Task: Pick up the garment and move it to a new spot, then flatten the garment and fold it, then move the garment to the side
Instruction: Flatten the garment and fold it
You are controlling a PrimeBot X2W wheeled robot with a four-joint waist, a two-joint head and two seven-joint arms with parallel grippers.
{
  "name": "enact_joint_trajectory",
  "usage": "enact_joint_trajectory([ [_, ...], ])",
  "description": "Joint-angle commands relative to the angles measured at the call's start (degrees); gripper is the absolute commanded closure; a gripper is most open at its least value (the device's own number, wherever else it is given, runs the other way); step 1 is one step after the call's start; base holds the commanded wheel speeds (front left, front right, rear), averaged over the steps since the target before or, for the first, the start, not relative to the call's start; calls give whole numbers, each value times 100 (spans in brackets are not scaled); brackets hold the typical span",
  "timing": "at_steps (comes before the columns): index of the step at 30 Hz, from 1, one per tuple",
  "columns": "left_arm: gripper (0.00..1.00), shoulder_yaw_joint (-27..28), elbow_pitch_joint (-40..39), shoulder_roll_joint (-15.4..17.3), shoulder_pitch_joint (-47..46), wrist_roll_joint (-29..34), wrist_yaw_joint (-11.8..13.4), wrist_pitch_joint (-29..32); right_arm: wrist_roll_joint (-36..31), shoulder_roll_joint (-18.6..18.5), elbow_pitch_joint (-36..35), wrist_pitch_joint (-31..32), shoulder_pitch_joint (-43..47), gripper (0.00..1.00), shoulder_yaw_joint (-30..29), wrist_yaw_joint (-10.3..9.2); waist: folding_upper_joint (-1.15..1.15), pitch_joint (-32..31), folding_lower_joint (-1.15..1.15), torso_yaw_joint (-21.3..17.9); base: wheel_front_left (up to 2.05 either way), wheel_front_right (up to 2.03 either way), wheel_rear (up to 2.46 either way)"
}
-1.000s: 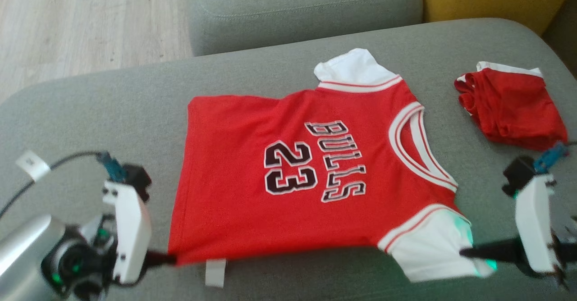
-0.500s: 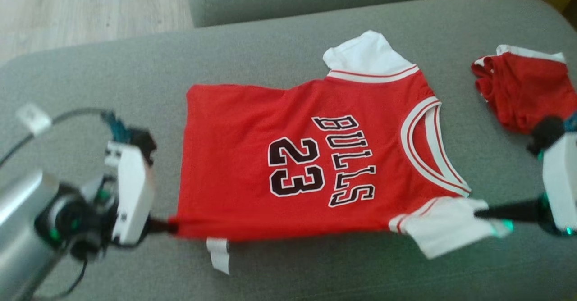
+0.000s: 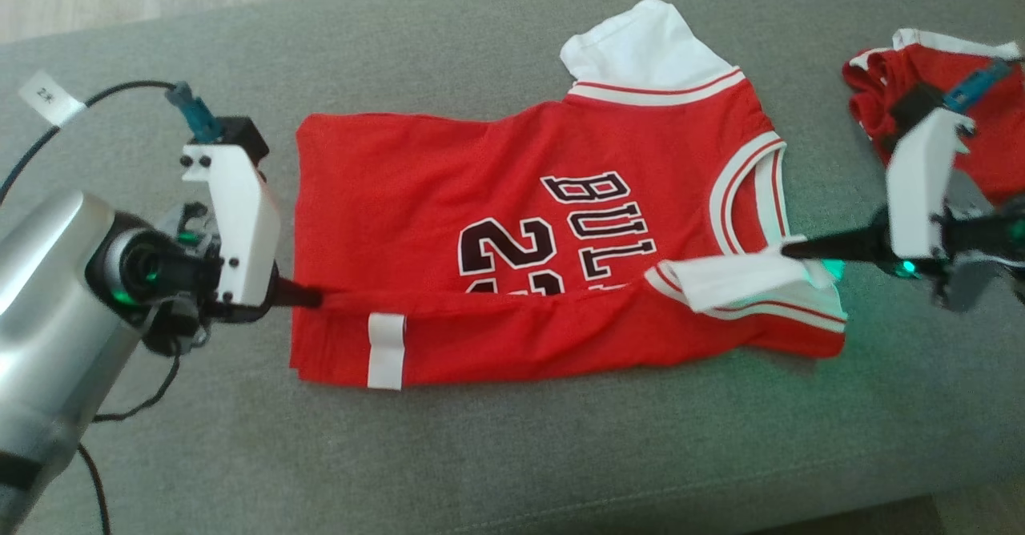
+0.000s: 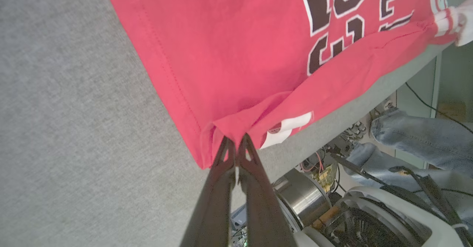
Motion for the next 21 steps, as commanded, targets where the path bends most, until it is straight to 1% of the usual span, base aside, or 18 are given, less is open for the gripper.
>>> enact_joint_trajectory([
  [1, 100, 373, 50, 145, -416, 60, -53, -113, 85, 51, 191, -48, -171, 100, -30, -4, 0, 46, -1, -30, 0, 0, 0],
  [2, 100, 386, 160, 86, -428, 50, -64, -161, 88, 160, 333, -68, -236, 100, -2, -4, 0, 57, -1, -38, 0, 0, 0],
  [3, 100, 393, 262, 32, -431, 33, -77, -193, 92, 257, 467, -80, -289, 96, 28, -4, 0, 64, -1, -45, 0, 0, 0],
  [4, 100, 397, 350, -9, -439, 44, -91, -250, 89, 339, 595, -109, -337, 64, 53, -4, 0, 66, -1, -50, 0, 0, 0],
  [5, 55, 401, 429, -41, -453, 86, -112, -348, 75, 417, 712, -177, -383, 6, 67, -4, 0, 64, -1, -54, 0, 0, 0],
  [6, 0, 403, 505, -73, -458, 123, -143, -445, 61, 492, 817, -256, -416, 0, 77, -4, 0, 47, -1, -58, 0, 0, 0],
  [9, 0, 471, 685, -172, -437, 163, -275, -800, 87, 660, 1008, -552, -448, 0, 29, -4, 0, -62, -1, -61, 0, 0, 0],
  [12, 0, 530, 750, -214, -387, 273, -466, -1265, 106, 710, 959, -1081, -418, 0, -134, -4, 0, -229, -1, -53, 0, 0, 0],
  [16, 0, 698, 634, -229, -158, 399, -604, -2081, -79, 633, 556, -2618, -224, 0, -570, -4, 0, -452, -1, -26, 0, 0, 0],
  [17, 0, 698, 634, -229, -158, 399, -604, -2081, -79, 633, 556, -2618, -224, 0, -570, -4, 0, -452, -1, -26, 0, 0, 0],
  [18, 0, 754, 551, -185, -81, 521, -609, -2420, -191, 597, 426, -3067, -147, 0, -659, -4, 0, -504, -1, -32, 0, 0, 0],
  [19, 0, 826, 470, -151, 0, 674, -558, -2827, -296, 557, 303, -3492, -52, 0, -740, -4, 0, -547, -1, -32, 0, 0, 0],
  [21, 0, 952, 283, -100, 198, 1103, -352, -3784, -603, 443, 104, -4411, 162, 0, -866, -4, 0, -633, -1, -19, 0, 0, 0],
])
